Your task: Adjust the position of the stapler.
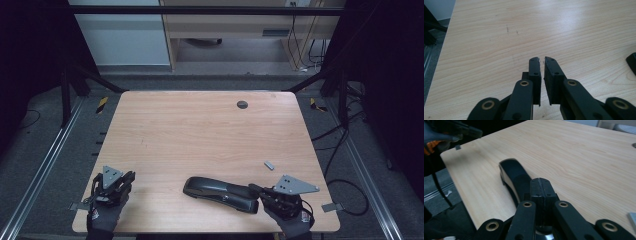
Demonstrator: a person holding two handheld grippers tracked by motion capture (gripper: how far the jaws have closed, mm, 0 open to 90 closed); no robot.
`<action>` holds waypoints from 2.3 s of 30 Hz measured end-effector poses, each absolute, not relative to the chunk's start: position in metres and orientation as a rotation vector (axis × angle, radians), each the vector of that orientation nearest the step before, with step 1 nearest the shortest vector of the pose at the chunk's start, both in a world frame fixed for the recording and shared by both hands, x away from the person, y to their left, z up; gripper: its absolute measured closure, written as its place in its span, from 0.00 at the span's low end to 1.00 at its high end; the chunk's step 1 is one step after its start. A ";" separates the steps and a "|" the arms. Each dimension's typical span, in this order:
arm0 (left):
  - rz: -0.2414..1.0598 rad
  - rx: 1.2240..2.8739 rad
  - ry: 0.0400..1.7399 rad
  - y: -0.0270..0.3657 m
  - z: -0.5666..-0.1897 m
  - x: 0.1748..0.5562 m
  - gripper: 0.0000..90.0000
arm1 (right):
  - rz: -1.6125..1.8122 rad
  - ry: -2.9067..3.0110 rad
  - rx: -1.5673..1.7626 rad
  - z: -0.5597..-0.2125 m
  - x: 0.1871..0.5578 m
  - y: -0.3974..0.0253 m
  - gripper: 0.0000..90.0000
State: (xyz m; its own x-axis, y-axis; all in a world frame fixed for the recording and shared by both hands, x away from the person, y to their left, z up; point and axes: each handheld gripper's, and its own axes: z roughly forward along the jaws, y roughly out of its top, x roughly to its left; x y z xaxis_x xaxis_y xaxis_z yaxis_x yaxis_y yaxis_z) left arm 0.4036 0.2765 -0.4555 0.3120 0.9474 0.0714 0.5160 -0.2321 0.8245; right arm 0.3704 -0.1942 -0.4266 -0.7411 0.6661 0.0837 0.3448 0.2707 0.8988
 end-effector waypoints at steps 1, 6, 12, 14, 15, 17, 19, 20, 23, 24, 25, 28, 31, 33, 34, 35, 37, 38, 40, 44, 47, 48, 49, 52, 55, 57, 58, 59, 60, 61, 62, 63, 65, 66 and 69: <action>0.773 1.870 1.301 0.277 -0.455 0.404 0.92 | 1.463 2.240 0.923 -0.427 0.370 -0.192 1.00; 0.774 1.870 1.306 0.277 -0.456 0.404 0.91 | 1.481 2.285 0.892 -0.429 0.365 -0.182 1.00; 0.774 1.872 1.308 0.277 -0.456 0.404 0.91 | 1.435 2.344 0.879 -0.438 0.360 -0.176 1.00; 0.772 1.872 1.308 0.277 -0.456 0.404 0.91 | 1.421 2.349 0.890 -0.439 0.360 -0.177 1.00; 0.772 1.873 1.308 0.277 -0.456 0.404 0.91 | 1.418 2.349 0.897 -0.440 0.360 -0.178 1.00; 0.771 1.875 1.307 0.277 -0.456 0.404 0.91 | 1.413 2.351 0.910 -0.441 0.361 -0.180 1.00; 0.772 1.876 1.308 0.276 -0.456 0.404 0.91 | 1.423 2.351 0.910 -0.442 0.361 -0.181 1.00; 0.772 1.877 1.308 0.277 -0.456 0.404 0.91 | 1.416 2.352 0.904 -0.442 0.361 -0.181 1.00; 0.772 1.878 1.309 0.277 -0.456 0.404 0.90 | 1.411 2.346 0.902 -0.442 0.362 -0.181 1.00; 0.772 1.879 1.309 0.276 -0.456 0.404 0.90 | 1.411 2.342 0.908 -0.442 0.363 -0.181 1.00; 0.772 1.879 1.309 0.276 -0.456 0.404 0.90 | 1.411 2.340 0.908 -0.442 0.364 -0.182 1.00; 0.772 1.883 1.309 0.276 -0.457 0.404 0.90 | 1.404 2.333 0.915 -0.443 0.366 -0.183 1.00; 0.770 1.884 1.309 0.276 -0.457 0.405 0.90 | 1.399 2.327 0.927 -0.444 0.369 -0.184 1.00; 0.772 1.887 1.308 0.276 -0.457 0.405 0.90 | 1.394 2.322 0.931 -0.445 0.372 -0.184 1.00; 0.772 1.888 1.307 0.276 -0.457 0.405 0.90 | 1.391 2.319 0.933 -0.445 0.373 -0.185 1.00; 0.771 1.888 1.308 0.275 -0.457 0.405 0.90 | 1.391 2.319 0.933 -0.445 0.374 -0.185 1.00; 0.771 1.890 1.307 0.275 -0.457 0.405 0.90 | 1.392 2.314 0.939 -0.445 0.376 -0.185 1.00; 0.772 1.891 1.307 0.275 -0.458 0.405 0.90 | 1.392 2.315 0.942 -0.445 0.376 -0.185 1.00; 0.770 1.892 1.307 0.275 -0.458 0.405 0.90 | 1.393 2.311 0.943 -0.445 0.377 -0.186 1.00; 0.771 1.896 1.306 0.275 -0.458 0.405 0.90 | 1.388 2.304 0.946 -0.446 0.379 -0.186 1.00; 0.772 1.899 1.305 0.275 -0.458 0.405 0.90 | 1.386 2.302 0.953 -0.445 0.380 -0.186 1.00; 0.773 1.900 1.305 0.275 -0.458 0.405 0.90 | 1.385 2.301 0.956 -0.445 0.381 -0.186 1.00; 0.773 1.900 1.305 0.275 -0.458 0.405 0.90 | 1.385 2.300 0.956 -0.445 0.381 -0.186 1.00; 0.773 1.901 1.305 0.275 -0.458 0.405 0.90 | 1.382 2.300 0.954 -0.445 0.382 -0.186 1.00; 0.774 1.900 1.304 0.275 -0.458 0.405 0.89 | 1.382 2.298 0.953 -0.445 0.382 -0.186 1.00; 0.774 1.900 1.304 0.275 -0.458 0.405 0.89 | 1.378 2.294 0.952 -0.446 0.382 -0.186 1.00; 0.773 1.901 1.303 0.275 -0.458 0.405 0.89 | 1.378 2.294 0.951 -0.446 0.382 -0.186 1.00; 0.772 1.900 1.302 0.275 -0.458 0.405 0.88 | 1.377 2.293 0.951 -0.446 0.382 -0.185 1.00; 0.772 1.900 1.301 0.275 -0.458 0.405 0.88 | 1.378 2.292 0.951 -0.446 0.382 -0.185 1.00; 0.773 1.897 1.300 0.275 -0.458 0.405 0.87 | 1.377 2.291 0.951 -0.446 0.382 -0.185 1.00; 0.776 1.896 1.296 0.275 -0.458 0.405 0.85 | 1.376 2.290 0.952 -0.446 0.382 -0.185 1.00; 0.775 1.895 1.295 0.274 -0.458 0.405 0.84 | 1.377 2.288 0.951 -0.446 0.381 -0.185 1.00; 0.782 1.896 1.290 0.274 -0.457 0.405 0.82 | 1.387 2.285 0.945 -0.445 0.381 -0.186 1.00; 0.779 1.898 1.287 0.274 -0.457 0.405 0.80 | 1.395 2.279 0.942 -0.445 0.380 -0.186 1.00; 0.780 1.906 1.272 0.272 -0.457 0.405 0.77 | 1.422 2.251 0.940 -0.442 0.378 -0.189 0.98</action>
State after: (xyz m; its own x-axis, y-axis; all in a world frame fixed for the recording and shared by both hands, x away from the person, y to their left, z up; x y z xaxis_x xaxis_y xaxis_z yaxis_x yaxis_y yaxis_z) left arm 0.4046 0.2723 -0.4569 0.3349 0.9372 0.0975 0.5118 -0.2678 0.8163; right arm 0.3778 -0.1894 -0.4417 -0.7340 0.6747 0.0778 0.3601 0.2894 0.8869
